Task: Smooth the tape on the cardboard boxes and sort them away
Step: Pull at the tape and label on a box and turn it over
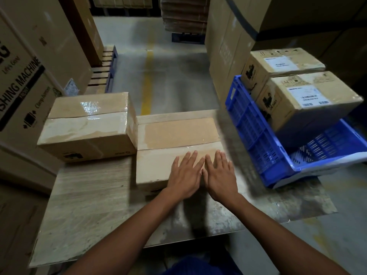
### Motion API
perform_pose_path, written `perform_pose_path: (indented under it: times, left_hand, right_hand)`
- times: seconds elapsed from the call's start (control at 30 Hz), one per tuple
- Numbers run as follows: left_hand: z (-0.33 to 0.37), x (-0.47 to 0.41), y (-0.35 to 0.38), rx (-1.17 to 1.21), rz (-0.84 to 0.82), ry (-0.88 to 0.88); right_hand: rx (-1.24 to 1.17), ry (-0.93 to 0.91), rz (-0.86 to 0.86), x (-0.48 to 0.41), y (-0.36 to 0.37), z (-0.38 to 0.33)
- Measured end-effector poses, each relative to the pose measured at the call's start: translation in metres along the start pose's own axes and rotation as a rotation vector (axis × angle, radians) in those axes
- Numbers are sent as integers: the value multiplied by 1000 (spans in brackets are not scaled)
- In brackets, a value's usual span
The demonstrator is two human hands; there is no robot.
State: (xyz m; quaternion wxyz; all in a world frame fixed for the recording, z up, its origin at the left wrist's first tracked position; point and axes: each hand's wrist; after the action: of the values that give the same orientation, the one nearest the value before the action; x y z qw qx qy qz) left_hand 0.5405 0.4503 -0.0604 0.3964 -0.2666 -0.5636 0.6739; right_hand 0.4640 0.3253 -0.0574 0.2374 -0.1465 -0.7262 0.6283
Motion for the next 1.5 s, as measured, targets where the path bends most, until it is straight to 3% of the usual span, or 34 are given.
perform_pose_path:
  times: [0.13, 0.33, 0.43, 0.63, 0.83, 1.07, 1.3, 1.5]
  left_hand:
    - [-3, -15, -7, 8, 58, -9]
    - [-3, -33, -4, 33, 14, -50]
    - [-8, -37, -3, 18, 11, -62]
    - [-13, -61, -10, -28, 140, -41]
    - [-25, -84, -1, 29, 82, -165]
    - [-32, -98, -21, -108, 111, -139]
    - [-42, -110, -3, -54, 78, -249]
    - [-41, -104, -6, -35, 115, -295]
  right_hand:
    - [5, -43, 91, -18, -13, -2]
    - [12, -182, -41, -48, -8, 17]
    - [24, -188, -25, -51, -7, 19]
    - [105, -229, 73, -77, -36, 13]
    - [103, -309, -120, -114, -32, 14]
    - [116, -315, -13, -135, -49, 12]
    - [-77, -240, -245, -151, -23, 19]
    - [-222, -213, -217, -145, -24, 17]
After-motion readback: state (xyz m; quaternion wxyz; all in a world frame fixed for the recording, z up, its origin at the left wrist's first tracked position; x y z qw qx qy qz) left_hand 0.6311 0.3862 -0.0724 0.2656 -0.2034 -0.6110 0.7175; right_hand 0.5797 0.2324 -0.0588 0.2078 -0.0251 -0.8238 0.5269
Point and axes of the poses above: each hand's wrist, its own x-axis away from the middle knuckle, its own y-axis out of the palm, z = x × y, and after that the axes turned 9 degrees about y, right-handed
